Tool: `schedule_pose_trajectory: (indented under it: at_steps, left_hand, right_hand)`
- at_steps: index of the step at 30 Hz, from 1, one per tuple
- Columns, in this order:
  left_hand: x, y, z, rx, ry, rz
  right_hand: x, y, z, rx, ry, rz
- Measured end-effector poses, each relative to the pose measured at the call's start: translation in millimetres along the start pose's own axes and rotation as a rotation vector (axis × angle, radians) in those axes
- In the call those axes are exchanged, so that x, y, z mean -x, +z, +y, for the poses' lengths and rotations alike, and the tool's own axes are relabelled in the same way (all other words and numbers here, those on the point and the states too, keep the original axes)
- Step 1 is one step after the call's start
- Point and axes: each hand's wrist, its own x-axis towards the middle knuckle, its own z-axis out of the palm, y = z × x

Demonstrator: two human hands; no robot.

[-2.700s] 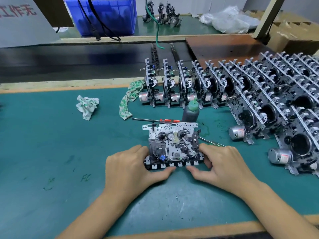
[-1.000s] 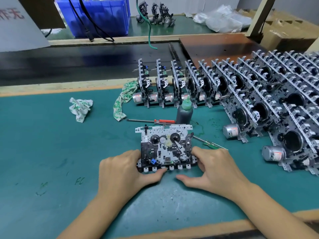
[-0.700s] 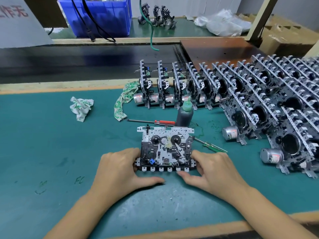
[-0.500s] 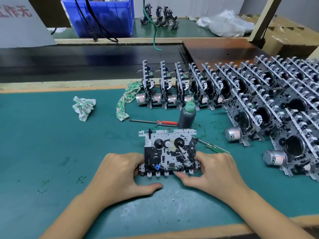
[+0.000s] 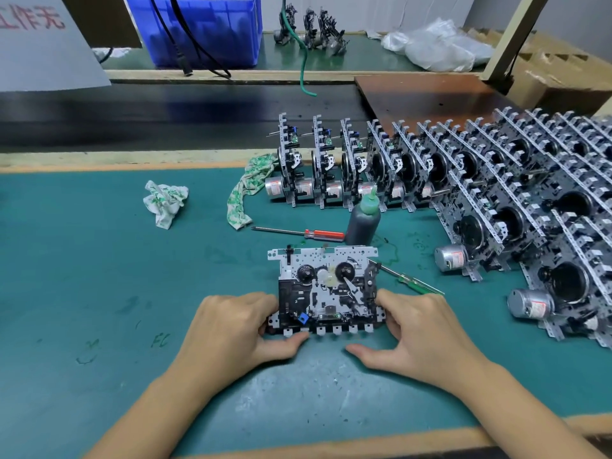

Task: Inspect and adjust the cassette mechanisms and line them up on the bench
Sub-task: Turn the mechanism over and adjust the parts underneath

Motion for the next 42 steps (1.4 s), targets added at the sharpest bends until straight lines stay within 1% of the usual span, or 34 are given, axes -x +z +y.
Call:
schedule_pose_trajectory:
  at_steps: [3, 8, 15, 19, 23, 26, 30, 33, 37, 40, 42]
  left_hand:
    - [-0.5, -0.2, -0.8, 0.008, 0.002, -0.006]
    - [0.6, -2.8, 0.1, 0.049, 0.064, -0.047]
    - [2.1, 2.7, 1.5, -0.014, -0.005, 0.042]
    - [-0.5, 1.0, -1.3, 0.037, -0.021, 0.000]
    - [-0.1, -0.9, -2.5, 0.113, -0.030, -0.054]
    - [0.8, -0.1, 0.3, 0.042, -0.016, -0.033]
    - [2.6, 3.1, 4.4, -0.076, -0.005, 0.032]
    - [3.5, 3.9, 4.2, -0.069, -0.035, 0.046]
    - [3.1, 4.7, 2.5, -0.033, 0.005, 0.008]
    - [1.4, 2.6, 7.1, -0.065, -0.038, -0.007]
    - [0.1, 4.2, 13.2, -0.123, -0.104, 0.028]
  right_hand:
    - [1.5, -0.5, 1.5, -0.012, -0.004, -0.018]
    - [1.4, 1.2, 3.9, -0.016, 0.019, 0.000]
    - [2.3, -0.2, 2.6, -0.020, -0.015, -0.014]
    - [1.4, 2.1, 3.0, -0.024, -0.002, 0.027]
    - [1.0, 6.9, 3.5, 0.029, 0.029, 0.073]
    - [2.3, 7.4, 3.8, 0.044, 0.040, 0.079]
    - [2.7, 5.7, 4.0, -0.021, 0.062, 0.067]
    - [3.1, 4.4, 4.7, -0.038, 0.019, 0.058]
    - [4.4, 6.2, 3.4, 0.005, 0.035, 0.086]
    - [3.7, 8.1, 2.5, 0.059, 0.047, 0.098]
    - [2.9, 8.3, 1.8, 0.066, 0.049, 0.100]
